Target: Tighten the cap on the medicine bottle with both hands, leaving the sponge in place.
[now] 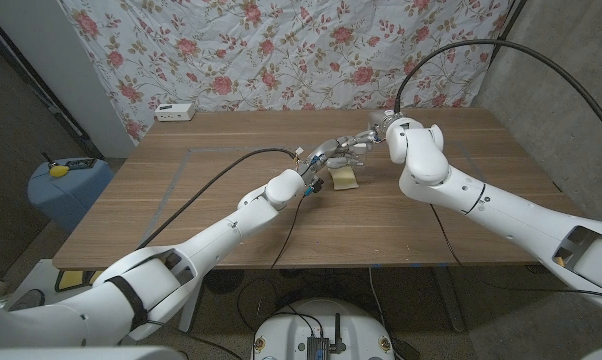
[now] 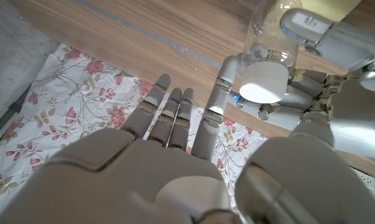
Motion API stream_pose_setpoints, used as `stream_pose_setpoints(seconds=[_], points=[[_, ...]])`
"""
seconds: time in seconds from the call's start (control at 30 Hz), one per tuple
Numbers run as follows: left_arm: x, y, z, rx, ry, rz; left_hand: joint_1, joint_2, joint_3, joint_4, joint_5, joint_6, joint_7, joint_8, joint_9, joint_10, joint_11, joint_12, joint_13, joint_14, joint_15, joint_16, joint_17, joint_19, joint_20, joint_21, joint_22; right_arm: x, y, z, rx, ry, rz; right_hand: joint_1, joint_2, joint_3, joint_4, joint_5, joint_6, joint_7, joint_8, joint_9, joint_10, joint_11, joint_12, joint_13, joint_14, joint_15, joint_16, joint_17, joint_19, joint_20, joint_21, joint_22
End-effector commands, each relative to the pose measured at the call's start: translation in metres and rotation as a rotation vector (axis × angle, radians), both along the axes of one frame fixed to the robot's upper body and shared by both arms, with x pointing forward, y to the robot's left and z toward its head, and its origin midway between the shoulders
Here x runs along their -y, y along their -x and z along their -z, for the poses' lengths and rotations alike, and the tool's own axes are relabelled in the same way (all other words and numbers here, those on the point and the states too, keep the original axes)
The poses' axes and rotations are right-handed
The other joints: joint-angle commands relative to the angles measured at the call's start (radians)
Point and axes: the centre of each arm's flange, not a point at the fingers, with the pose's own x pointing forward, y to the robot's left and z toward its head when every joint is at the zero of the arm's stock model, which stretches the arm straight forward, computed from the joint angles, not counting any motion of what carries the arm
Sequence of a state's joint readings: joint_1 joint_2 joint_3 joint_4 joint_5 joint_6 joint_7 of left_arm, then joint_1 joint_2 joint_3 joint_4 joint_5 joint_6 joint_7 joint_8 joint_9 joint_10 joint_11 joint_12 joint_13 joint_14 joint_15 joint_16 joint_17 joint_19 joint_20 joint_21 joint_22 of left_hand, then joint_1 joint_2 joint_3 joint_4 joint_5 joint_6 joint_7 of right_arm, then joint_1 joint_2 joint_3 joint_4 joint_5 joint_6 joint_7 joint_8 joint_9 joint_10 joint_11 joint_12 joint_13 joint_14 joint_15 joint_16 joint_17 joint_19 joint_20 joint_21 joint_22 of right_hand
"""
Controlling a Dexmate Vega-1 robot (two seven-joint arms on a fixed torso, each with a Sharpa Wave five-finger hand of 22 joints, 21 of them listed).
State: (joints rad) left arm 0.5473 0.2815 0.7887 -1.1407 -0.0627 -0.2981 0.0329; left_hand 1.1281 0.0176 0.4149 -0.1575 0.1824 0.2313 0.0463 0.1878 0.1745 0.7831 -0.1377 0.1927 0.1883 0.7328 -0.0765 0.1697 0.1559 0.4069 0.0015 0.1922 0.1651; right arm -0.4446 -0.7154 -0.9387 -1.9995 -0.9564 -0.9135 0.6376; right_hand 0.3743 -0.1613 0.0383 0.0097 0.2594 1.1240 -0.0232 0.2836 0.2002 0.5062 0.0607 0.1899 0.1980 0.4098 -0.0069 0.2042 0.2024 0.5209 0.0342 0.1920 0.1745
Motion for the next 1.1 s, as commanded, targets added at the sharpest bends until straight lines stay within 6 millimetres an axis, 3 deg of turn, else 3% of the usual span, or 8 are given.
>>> stream_pose_setpoints(seconds=[0.03,0.2,0.43,0.8,0.83,0.87,0.93,1.1], points=[[0.001,0.000,-0.001,0.000,-0.001,0.004,0.003,0.010,0.009,0.004,0.006,0.010,0.002,-0.001,0.003,0.012,-0.005,0.004,0.003,0.008,-0.054,0.001,0.003,0.001,-0.008,-0.002,0.004,0.004,0.004,-0.002,-0.051,0.002,-0.010,-0.013,0.005,-0.023,-0.003,0.022,-0.110,0.018,-0.034,0.023,-0.056,0.009,-0.007,0.008,-0.040,0.017,-0.008,0.005,-0.032,0.015,-0.004,0.003],[0.001,0.000,0.000,-0.003,0.000,0.002,0.003,0.011,0.010,0.004,0.006,0.009,0.001,-0.001,0.003,0.010,-0.004,0.003,0.003,0.008,-0.055,0.001,0.003,0.001,-0.008,-0.002,0.004,0.007,0.006,-0.005,-0.098,-0.024,-0.033,0.027,0.028,-0.019,-0.021,0.043,-0.229,0.033,-0.068,0.036,-0.123,0.017,-0.009,0.010,-0.095,0.043,-0.016,0.004,-0.075,0.033,-0.008,0.002],[0.001,0.000,0.001,-0.004,0.001,0.001,0.002,0.010,0.011,0.003,0.006,0.011,0.001,0.000,0.003,0.011,-0.005,0.004,0.003,0.007,-0.055,0.001,0.003,0.000,-0.009,-0.002,0.004,0.011,0.006,-0.010,-0.162,-0.053,-0.088,0.128,0.066,0.014,-0.070,0.066,-0.379,0.039,-0.094,0.045,-0.221,0.019,-0.011,0.013,-0.164,0.071,-0.017,0.002,-0.122,0.049,-0.006,0.003],[0.001,0.000,0.001,-0.007,0.003,0.002,0.004,0.004,0.010,0.000,0.006,0.011,0.000,-0.001,0.003,0.012,-0.006,0.004,0.003,0.001,-0.057,-0.001,0.002,-0.001,-0.015,-0.003,0.004,0.012,0.006,-0.014,-0.203,-0.062,-0.120,0.218,0.098,0.054,-0.118,0.058,-0.489,0.041,-0.099,0.045,-0.317,0.027,-0.010,0.015,-0.225,0.100,-0.017,0.000,-0.162,0.058,-0.004,0.002],[0.002,0.000,0.001,-0.009,0.006,0.005,0.006,0.004,0.009,-0.001,0.006,0.010,0.000,-0.001,0.003,0.011,-0.006,0.003,0.003,-0.004,-0.056,-0.001,0.004,0.002,-0.006,-0.002,0.004,0.012,0.007,-0.014,-0.203,-0.062,-0.120,0.225,0.100,0.057,-0.121,0.056,-0.495,0.041,-0.099,0.046,-0.323,0.028,-0.010,0.015,-0.227,0.102,-0.016,0.000,-0.164,0.060,-0.004,0.002],[0.002,0.000,0.001,-0.010,0.006,0.007,0.011,0.006,0.004,-0.002,0.005,0.009,0.001,-0.001,0.003,0.011,-0.005,0.004,0.003,-0.014,-0.053,0.002,0.007,0.021,0.032,0.005,0.004,0.012,0.007,-0.014,-0.201,-0.063,-0.121,0.233,0.103,0.060,-0.125,0.054,-0.500,0.041,-0.098,0.046,-0.327,0.027,-0.010,0.015,-0.230,0.102,-0.016,0.000,-0.165,0.061,-0.004,0.002],[0.002,0.000,0.001,-0.013,0.009,0.012,0.017,0.007,0.001,-0.003,0.005,0.006,0.003,-0.002,0.003,0.007,-0.001,0.003,0.003,-0.018,-0.048,0.004,0.007,0.042,0.069,0.011,0.004,0.012,0.007,-0.015,-0.199,-0.062,-0.122,0.247,0.107,0.067,-0.132,0.049,-0.511,0.041,-0.098,0.045,-0.333,0.026,-0.009,0.015,-0.235,0.104,-0.016,0.000,-0.167,0.063,-0.003,0.002],[0.002,-0.001,0.001,-0.020,0.012,0.023,0.023,0.014,0.002,-0.002,0.006,0.003,0.007,-0.003,0.003,0.002,0.007,0.002,0.004,-0.023,-0.042,0.004,0.006,0.090,0.133,0.024,0.005,0.012,0.009,-0.016,-0.197,-0.061,-0.122,0.280,0.116,0.083,-0.148,0.037,-0.542,0.035,-0.100,0.043,-0.345,0.027,-0.006,0.016,-0.243,0.107,-0.014,0.000,-0.171,0.066,-0.002,0.002]])
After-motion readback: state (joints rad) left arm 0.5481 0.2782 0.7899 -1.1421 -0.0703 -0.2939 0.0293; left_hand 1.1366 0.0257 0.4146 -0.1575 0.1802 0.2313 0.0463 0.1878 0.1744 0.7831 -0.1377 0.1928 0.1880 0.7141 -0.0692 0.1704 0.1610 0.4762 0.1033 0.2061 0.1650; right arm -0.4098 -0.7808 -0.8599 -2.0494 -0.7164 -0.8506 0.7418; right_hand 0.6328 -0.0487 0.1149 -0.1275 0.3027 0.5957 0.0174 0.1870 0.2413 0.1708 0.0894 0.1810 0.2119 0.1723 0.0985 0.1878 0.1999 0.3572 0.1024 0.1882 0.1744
